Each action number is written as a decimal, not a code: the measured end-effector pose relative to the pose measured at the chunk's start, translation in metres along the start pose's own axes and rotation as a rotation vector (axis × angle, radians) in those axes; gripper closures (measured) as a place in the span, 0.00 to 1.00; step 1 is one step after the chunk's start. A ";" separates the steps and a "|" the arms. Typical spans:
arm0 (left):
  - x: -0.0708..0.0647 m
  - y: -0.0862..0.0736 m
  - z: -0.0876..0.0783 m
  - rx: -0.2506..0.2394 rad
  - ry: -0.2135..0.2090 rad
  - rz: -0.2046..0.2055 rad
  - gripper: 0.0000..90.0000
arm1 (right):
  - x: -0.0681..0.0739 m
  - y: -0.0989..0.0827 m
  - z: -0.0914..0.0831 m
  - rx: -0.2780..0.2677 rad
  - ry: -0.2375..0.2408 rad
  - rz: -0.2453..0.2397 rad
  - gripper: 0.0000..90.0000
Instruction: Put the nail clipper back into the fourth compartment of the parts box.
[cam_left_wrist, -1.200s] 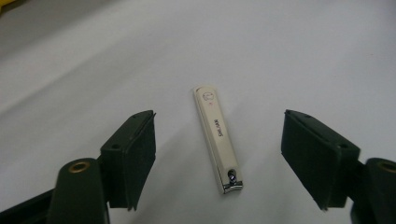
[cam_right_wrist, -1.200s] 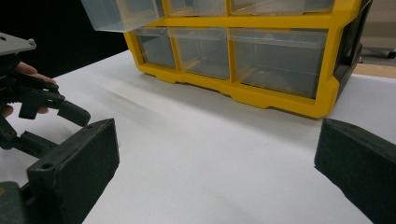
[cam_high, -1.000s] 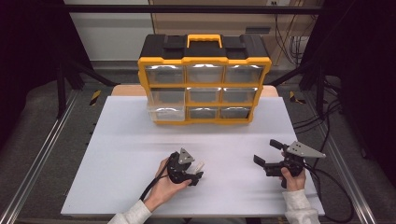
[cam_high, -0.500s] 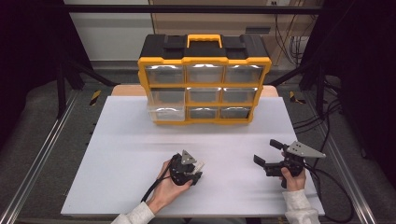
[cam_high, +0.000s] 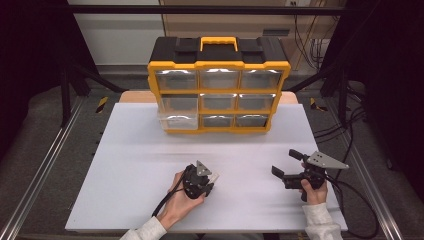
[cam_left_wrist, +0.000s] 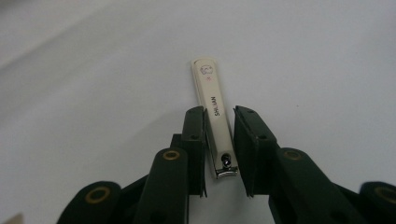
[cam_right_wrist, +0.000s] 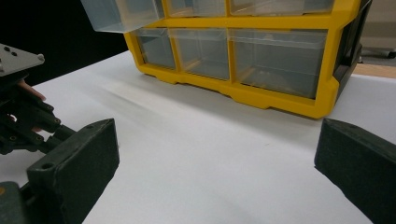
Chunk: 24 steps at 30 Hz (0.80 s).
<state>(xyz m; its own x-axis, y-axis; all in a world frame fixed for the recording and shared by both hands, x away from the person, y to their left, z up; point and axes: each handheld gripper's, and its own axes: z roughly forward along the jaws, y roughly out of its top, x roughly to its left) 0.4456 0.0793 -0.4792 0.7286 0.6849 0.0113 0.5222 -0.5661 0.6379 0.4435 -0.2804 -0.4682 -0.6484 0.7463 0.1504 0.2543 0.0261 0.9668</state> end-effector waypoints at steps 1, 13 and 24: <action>-0.001 0.000 0.000 0.002 0.005 0.001 0.82 | 0.000 0.000 0.000 -0.001 0.000 0.003 0.00; -0.004 0.005 0.001 0.035 0.033 0.021 0.85 | 0.000 0.000 0.000 0.001 0.001 0.008 0.00; -0.003 0.006 0.001 0.041 0.019 0.025 0.86 | 0.000 0.000 0.000 -0.001 -0.001 0.004 0.00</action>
<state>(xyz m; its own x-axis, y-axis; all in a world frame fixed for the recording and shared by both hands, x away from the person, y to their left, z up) 0.4471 0.0741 -0.4763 0.7332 0.6787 0.0420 0.5216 -0.6011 0.6055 0.4437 -0.2803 -0.4681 -0.6467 0.7470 0.1539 0.2560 0.0225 0.9664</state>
